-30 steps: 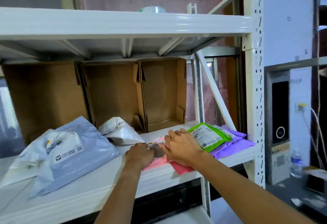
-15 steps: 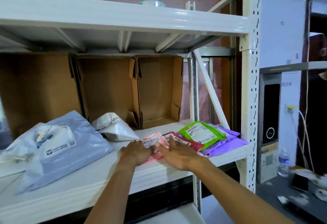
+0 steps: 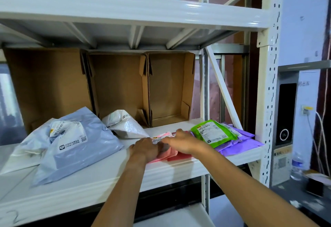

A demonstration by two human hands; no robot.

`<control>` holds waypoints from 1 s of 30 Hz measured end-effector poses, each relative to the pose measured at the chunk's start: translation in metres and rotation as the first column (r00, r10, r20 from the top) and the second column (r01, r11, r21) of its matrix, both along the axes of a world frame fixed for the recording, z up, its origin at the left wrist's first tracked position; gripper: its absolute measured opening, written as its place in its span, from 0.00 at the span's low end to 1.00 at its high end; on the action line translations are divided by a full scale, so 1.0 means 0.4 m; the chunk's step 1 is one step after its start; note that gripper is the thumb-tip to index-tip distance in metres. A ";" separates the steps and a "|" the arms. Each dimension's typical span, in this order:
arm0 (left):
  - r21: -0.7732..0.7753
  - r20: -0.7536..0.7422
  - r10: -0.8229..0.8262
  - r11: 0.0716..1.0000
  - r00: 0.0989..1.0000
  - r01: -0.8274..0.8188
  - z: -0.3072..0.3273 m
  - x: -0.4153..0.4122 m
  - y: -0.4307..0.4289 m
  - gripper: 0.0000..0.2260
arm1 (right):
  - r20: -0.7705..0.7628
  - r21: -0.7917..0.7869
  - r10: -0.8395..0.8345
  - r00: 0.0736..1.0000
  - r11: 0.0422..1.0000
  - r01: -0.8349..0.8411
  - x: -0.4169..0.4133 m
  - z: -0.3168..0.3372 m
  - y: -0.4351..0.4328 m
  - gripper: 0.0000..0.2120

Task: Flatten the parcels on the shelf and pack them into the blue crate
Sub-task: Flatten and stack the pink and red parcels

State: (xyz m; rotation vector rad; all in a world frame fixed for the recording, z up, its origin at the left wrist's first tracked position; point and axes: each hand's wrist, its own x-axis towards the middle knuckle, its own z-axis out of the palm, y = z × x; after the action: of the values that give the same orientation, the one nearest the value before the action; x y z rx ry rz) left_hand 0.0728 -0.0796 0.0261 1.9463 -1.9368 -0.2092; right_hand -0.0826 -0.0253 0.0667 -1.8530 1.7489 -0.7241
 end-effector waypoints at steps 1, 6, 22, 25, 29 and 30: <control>-0.004 -0.017 -0.001 1.000 1.000 0.001 -0.001 0.001 -0.002 0.28 | -0.063 -0.051 -0.030 0.998 0.998 0.027 -0.006 0.001 0.000 0.35; -0.056 -0.112 0.009 0.998 0.994 -0.015 -0.009 0.010 -0.019 0.22 | -0.186 -0.082 -0.035 0.982 0.996 0.020 -0.016 -0.004 0.006 0.47; -0.222 -0.401 -0.226 0.964 0.888 0.145 0.009 -0.005 0.045 0.18 | -0.297 -0.391 -0.200 0.934 0.918 0.072 -0.042 0.007 0.014 0.16; -0.137 -0.169 -0.335 0.939 0.927 0.314 0.016 -0.027 0.078 0.19 | -0.331 -0.286 -0.148 0.932 0.957 0.050 -0.092 0.011 0.005 0.17; 0.019 0.040 -0.348 0.938 0.937 0.347 0.014 -0.045 0.085 0.25 | -0.419 -0.330 -0.152 0.895 0.944 0.006 -0.112 -0.012 -0.003 0.20; 0.023 0.061 -0.349 0.937 0.935 0.349 0.013 -0.046 0.080 0.25 | -0.429 -0.377 -0.171 0.887 0.926 -0.005 -0.107 -0.017 -0.006 0.20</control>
State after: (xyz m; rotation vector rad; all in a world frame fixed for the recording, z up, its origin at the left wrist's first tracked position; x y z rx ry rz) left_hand 0.0546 -0.0478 0.0312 1.6183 -2.3204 -0.2562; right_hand -0.1253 -0.0278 0.0600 -2.3670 2.1088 -0.7319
